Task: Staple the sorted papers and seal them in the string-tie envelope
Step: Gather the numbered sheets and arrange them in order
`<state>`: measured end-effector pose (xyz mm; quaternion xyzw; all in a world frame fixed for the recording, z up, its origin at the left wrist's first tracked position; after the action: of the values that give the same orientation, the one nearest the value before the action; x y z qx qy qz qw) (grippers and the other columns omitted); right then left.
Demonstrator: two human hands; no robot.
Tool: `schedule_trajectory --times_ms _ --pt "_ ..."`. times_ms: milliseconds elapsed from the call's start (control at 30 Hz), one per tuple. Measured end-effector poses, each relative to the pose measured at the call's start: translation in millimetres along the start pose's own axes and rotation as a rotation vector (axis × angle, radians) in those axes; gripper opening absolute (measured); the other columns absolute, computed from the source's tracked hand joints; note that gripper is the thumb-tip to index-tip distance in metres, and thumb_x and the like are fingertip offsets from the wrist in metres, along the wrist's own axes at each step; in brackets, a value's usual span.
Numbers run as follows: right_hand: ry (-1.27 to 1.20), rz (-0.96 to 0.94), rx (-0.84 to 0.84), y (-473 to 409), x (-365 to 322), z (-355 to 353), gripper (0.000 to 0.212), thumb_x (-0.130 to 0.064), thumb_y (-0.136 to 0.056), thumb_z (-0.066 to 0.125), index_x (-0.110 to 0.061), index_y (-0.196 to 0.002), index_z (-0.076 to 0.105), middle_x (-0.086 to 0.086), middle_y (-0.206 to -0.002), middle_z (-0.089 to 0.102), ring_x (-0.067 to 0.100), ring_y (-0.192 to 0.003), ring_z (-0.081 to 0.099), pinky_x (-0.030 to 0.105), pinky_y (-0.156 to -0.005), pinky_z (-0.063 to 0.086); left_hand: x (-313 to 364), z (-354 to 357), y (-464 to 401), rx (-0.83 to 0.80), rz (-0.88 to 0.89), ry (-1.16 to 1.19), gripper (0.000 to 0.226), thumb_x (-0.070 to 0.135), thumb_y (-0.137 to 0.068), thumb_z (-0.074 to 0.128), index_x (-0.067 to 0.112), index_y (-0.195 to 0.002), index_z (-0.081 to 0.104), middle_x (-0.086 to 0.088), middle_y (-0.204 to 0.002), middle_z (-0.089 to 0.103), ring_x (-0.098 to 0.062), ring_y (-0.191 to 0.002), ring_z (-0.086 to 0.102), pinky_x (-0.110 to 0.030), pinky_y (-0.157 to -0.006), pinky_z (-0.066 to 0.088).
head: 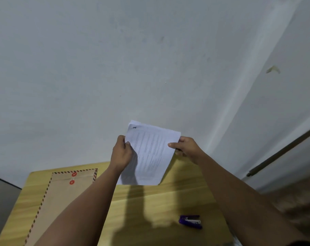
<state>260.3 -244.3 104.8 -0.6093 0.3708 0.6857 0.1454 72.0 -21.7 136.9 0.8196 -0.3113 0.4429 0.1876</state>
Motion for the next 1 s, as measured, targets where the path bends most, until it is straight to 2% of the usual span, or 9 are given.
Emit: schedule_trajectory --times_ms 67,133,267,400,567,667,767,867,1000 --pt "-0.118 0.013 0.0 1.7 10.7 3.0 0.03 -0.008 -0.084 0.08 -0.009 -0.115 0.076 0.01 -0.11 0.079 0.024 -0.091 0.076 0.033 -0.077 0.057 -8.0 7.2 3.6 0.007 -0.108 0.157 0.008 0.016 -0.107 0.041 0.014 -0.11 0.048 0.001 -0.093 0.059 -0.015 -0.085 0.056 -0.03 -0.068 0.04" --pt "-0.083 0.004 0.037 2.6 18.7 7.9 0.029 0.001 -0.084 0.077 -0.004 -0.113 0.075 0.009 -0.111 0.079 0.025 -0.098 0.077 0.033 -0.077 0.063 -11.7 13.6 8.4 0.006 -0.154 0.242 0.01 0.017 -0.102 0.045 0.013 -0.109 0.05 -0.002 -0.099 0.061 -0.016 -0.089 0.057 -0.031 -0.07 0.041" --pt "0.131 -0.031 0.118 4.8 31.8 13.8 0.015 -0.001 -0.082 0.078 -0.008 -0.095 0.078 -0.006 -0.083 0.077 0.011 -0.073 0.071 0.019 -0.056 0.054 -14.7 14.2 17.1 0.032 -0.098 0.285 0.025 0.015 -0.09 0.045 0.009 -0.108 0.061 -0.001 -0.096 0.063 -0.017 -0.085 0.055 -0.033 -0.074 0.043" --pt "0.28 -0.07 0.12 7.7 45.8 19.5 0.017 0.002 -0.083 0.079 0.008 -0.099 0.074 0.008 -0.086 0.068 0.02 -0.08 0.063 0.033 -0.067 0.049 -32.8 20.4 21.4 0.002 -0.126 0.26 0.022 0.011 -0.103 0.05 0.021 -0.096 0.068 0.004 -0.097 0.07 -0.014 -0.087 0.061 -0.03 -0.073 0.046" --pt "0.369 -0.06 0.18 5.5 48.5 21.2 0.019 -0.006 -0.084 0.078 0.009 -0.096 0.074 0.021 -0.091 0.073 0.024 -0.084 0.066 0.035 -0.072 0.05 -47.0 23.3 19.7 -0.028 -0.174 0.206 0.025 0.012 -0.105 0.048 0.023 -0.096 0.069 0.007 -0.095 0.069 -0.012 -0.082 0.057 -0.03 -0.068 0.042" --pt "0.407 -0.058 0.165 2.0 42.6 25.0 0.022 -0.01 -0.085 0.078 0.01 -0.095 0.074 0.016 -0.087 0.072 0.025 -0.082 0.067 0.04 -0.073 0.053 -49.5 20.8 17.0 -0.036 -0.194 0.204 0.024 0.012 -0.104 0.049 0.023 -0.099 0.069 0.008 -0.1 0.07 -0.01 -0.089 0.059 -0.028 -0.072 0.045" --pt "0.328 -0.012 0.116 0.7 43.5 24.1 0.028 -0.012 -0.087 0.077 0.013 -0.099 0.071 0.022 -0.096 0.075 0.037 -0.089 0.072 0.038 -0.074 0.05 -52.4 15.9 13.1 -0.034 -0.212 0.214 0.02 0.016 -0.103 0.052 0.021 -0.098 0.071 0.006 -0.099 0.071 -0.012 -0.088 0.061 -0.029 -0.073 0.045" --pt "0.101 0.109 0.012 4.8 48.1 27.1 0.027 -0.017 -0.087 0.078 0.001 -0.108 0.074 0.013 -0.105 0.078 0.032 -0.094 0.075 0.041 -0.076 0.054 -53.5 11.4 9.2 -0.068 -0.207 0.178 0.021 0.02 -0.102 0.054 0.002 -0.1 0.065 -0.007 -0.095 0.067 -0.021 -0.087 0.056 -0.037 -0.076 0.042" --pt "-0.06 0.167 -0.07 10.9 45.7 31.7 0.029 -0.013 -0.087 0.077 -0.011 -0.116 0.075 0.007 -0.113 0.078 0.028 -0.103 0.075 0.041 -0.082 0.06 -38.9 7.6 7.1 -0.119 -0.097 0.077 0.017 0.012 -0.104 0.05 0.009 -0.097 0.064 -0.008 -0.092 0.07 -0.019 -0.08 0.057 -0.033 -0.071 0.043"
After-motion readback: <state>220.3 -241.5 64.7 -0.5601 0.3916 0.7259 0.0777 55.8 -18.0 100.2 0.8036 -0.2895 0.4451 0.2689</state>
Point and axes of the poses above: each hand's wrist, its own y-axis away from the middle knuckle, its own z-axis out of the palm, x = y × z, the point moved 8 cm from there along -y, towards the middle knuckle
